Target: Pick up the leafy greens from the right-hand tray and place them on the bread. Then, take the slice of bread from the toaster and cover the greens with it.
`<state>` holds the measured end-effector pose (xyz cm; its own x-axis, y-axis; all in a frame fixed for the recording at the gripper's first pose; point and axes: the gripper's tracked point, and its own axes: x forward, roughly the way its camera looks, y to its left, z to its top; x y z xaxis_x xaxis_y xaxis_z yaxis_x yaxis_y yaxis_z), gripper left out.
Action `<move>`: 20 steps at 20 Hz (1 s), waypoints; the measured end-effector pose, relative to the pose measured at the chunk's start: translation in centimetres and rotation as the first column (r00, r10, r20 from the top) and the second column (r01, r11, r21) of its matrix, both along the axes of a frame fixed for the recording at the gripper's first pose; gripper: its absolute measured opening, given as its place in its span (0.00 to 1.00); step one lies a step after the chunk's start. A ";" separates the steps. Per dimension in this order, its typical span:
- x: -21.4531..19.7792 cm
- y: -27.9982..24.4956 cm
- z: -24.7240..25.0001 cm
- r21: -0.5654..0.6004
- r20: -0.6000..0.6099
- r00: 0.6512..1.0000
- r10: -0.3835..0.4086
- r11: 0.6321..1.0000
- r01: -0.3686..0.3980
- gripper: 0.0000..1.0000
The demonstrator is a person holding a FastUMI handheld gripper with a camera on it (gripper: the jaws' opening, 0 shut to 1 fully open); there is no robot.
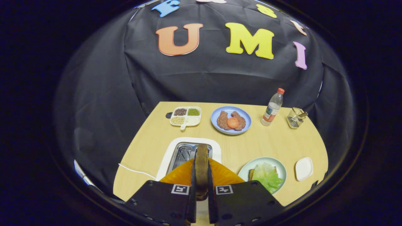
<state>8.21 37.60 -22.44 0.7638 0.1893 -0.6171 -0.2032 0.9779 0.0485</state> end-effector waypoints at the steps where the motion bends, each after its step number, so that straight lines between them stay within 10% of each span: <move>1: -0.2 -0.2 0.7 0.014 0.005 1.000 0.003 1.000 -0.003 0.16; 11: 0.7 -6.7 7.5 0.164 0.062 0.997 -0.052 0.986 0.042 0.15; 20: 2.5 -15.7 2.1 0.197 -0.043 0.980 -0.197 0.960 0.201 0.15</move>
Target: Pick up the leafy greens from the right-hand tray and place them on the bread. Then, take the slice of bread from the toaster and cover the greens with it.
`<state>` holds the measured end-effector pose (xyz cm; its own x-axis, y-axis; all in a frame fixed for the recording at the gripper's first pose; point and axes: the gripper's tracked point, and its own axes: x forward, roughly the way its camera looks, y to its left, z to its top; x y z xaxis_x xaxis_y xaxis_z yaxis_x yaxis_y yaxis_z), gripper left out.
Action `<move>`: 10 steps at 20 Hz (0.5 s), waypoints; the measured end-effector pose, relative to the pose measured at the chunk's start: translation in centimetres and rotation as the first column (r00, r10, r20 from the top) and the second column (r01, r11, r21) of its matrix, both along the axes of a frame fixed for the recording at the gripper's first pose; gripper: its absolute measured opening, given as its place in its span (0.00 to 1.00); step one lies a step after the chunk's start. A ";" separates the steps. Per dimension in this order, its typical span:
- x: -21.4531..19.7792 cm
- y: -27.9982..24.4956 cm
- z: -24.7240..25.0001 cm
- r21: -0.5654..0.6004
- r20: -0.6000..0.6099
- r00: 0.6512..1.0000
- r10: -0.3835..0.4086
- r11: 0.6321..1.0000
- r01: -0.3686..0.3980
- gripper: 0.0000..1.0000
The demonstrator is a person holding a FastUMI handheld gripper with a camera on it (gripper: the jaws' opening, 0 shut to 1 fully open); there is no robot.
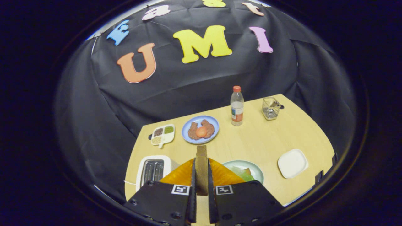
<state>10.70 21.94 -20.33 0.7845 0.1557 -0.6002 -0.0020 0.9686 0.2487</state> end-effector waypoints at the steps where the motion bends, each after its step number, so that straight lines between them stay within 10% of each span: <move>1: 0.3 -0.6 -1.0 -0.007 -0.011 1.000 -0.010 1.000 0.010 0.15; 10: 2.1 -1.2 -9.1 0.026 -0.139 0.990 -0.005 1.000 0.009 0.16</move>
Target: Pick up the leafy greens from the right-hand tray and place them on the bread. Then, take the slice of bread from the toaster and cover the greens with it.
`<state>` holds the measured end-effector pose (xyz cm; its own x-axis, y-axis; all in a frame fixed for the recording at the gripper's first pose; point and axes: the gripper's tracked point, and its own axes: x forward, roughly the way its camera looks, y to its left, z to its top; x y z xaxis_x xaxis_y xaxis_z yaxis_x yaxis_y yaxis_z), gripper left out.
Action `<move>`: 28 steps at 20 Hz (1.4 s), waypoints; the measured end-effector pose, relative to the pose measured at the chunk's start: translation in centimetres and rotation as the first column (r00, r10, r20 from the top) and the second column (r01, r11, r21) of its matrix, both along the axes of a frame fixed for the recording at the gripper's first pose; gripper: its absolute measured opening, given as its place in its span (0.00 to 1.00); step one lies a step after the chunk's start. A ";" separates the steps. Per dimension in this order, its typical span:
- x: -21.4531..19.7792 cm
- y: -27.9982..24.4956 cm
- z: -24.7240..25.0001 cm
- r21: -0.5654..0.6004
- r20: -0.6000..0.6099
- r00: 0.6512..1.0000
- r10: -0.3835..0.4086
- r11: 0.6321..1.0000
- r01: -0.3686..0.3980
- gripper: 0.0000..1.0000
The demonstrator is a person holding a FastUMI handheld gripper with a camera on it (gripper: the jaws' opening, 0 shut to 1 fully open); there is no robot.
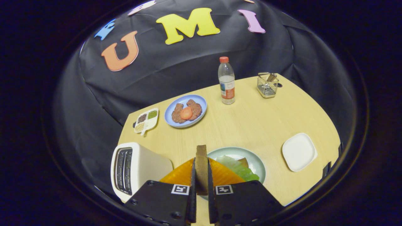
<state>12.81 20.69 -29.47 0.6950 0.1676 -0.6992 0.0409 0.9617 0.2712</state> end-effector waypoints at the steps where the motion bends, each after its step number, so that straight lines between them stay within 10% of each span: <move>1: 0.1 -0.2 -0.6 -0.011 0.004 1.000 0.000 1.000 0.000 0.16; 13: 0.0 -4.6 -5.3 -0.069 -0.033 0.999 -0.012 0.998 0.010 0.16; 28: -0.5 -7.0 -9.8 -0.125 -0.174 0.981 0.090 0.986 -0.113 0.50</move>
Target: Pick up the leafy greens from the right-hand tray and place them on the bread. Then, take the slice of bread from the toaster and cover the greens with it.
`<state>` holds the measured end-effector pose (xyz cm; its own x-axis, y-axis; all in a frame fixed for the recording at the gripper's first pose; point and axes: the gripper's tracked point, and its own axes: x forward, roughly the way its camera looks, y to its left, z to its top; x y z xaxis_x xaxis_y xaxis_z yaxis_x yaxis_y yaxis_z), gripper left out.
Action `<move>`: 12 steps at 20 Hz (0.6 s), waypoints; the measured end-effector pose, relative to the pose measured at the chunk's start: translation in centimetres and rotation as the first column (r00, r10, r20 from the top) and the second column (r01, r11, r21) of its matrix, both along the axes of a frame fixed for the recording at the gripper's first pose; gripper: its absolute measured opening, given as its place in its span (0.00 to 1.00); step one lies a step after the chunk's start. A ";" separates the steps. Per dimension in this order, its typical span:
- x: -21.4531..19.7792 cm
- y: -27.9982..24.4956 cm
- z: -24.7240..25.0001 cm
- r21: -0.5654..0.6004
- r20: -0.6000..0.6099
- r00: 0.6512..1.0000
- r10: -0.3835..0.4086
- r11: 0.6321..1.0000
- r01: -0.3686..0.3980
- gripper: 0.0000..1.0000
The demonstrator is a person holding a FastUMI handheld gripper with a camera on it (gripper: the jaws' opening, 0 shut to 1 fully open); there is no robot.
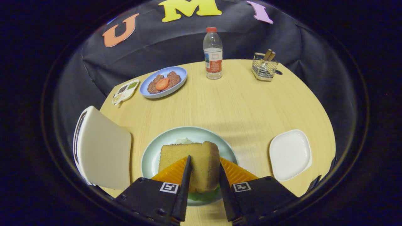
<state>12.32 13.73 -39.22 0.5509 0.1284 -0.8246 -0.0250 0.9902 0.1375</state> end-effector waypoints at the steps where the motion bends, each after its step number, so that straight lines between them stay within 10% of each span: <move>1: 0.0 -0.1 0.1 0.001 -0.005 1.000 0.001 1.000 -0.001 0.54; 12: -0.6 -2.8 3.1 -0.038 0.075 0.991 0.106 0.994 -0.104 0.93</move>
<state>11.76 10.97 -36.12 0.5981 0.1617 -0.7849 -0.1382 0.9856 0.0977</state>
